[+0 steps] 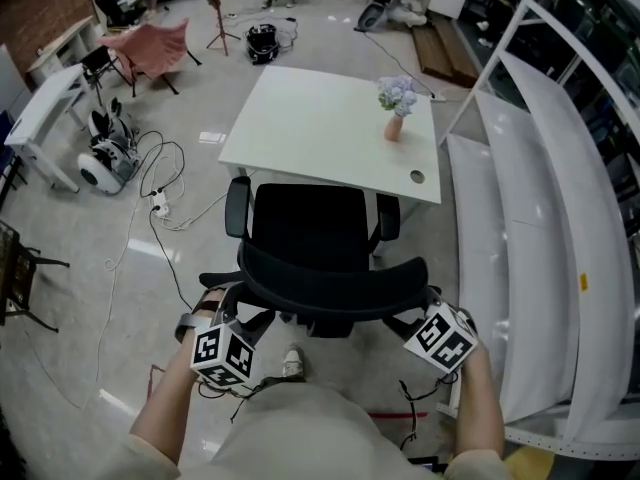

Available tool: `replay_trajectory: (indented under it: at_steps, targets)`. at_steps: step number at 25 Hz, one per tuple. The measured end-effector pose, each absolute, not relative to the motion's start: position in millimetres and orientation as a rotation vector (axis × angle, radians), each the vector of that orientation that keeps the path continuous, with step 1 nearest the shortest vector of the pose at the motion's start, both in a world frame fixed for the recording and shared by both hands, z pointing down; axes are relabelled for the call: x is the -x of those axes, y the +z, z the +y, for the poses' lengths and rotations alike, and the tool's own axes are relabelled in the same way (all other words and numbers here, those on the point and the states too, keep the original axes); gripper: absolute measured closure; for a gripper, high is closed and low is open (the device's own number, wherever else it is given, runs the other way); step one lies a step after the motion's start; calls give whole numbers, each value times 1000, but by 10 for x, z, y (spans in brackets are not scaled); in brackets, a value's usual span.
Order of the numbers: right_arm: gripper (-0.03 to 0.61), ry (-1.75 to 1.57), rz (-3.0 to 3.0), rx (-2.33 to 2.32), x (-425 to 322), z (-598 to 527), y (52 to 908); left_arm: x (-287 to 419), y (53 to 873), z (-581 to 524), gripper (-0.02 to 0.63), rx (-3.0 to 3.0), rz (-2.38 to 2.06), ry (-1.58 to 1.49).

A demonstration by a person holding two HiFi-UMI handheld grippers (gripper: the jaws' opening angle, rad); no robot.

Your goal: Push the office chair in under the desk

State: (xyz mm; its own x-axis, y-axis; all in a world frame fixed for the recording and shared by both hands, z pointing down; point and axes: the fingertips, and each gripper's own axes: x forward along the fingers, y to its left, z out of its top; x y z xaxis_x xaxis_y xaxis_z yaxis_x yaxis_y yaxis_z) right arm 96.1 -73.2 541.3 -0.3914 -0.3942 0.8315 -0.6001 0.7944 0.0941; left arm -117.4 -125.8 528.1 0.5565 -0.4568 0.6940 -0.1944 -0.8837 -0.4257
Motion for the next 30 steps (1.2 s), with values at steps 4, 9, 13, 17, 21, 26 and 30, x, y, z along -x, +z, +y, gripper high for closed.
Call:
replay_trajectory:
  at_steps: [4, 9, 13, 17, 21, 26, 30]
  targets:
    - [390, 299, -2060, -754, -920, -604, 5385, 1189, 5271, -1210, 360, 2488, 504, -1223]
    - [393, 322, -2076, -751, -938, -576, 5377, 1164, 5270, -1211, 359, 2485, 483, -1208]
    - [391, 337, -2098, -777, -913, -600, 5358, 1170, 5267, -1289, 358, 2489, 455, -1208]
    - [391, 336, -2102, -823, -903, -649, 5328, 1162, 5258, -1397, 354, 2493, 433, -1198]
    - [390, 337, -2095, -837, -958, -795, 5335, 1103, 5249, -1557, 354, 2486, 416, -1193]
    - [387, 328, -2079, -878, -1100, -1086, 5340, 951, 5266, -1889, 356, 2472, 391, -1161]
    - [385, 315, -2080, -905, -1096, -1342, 5347, 939, 5278, -2176, 354, 2468, 373, -1157]
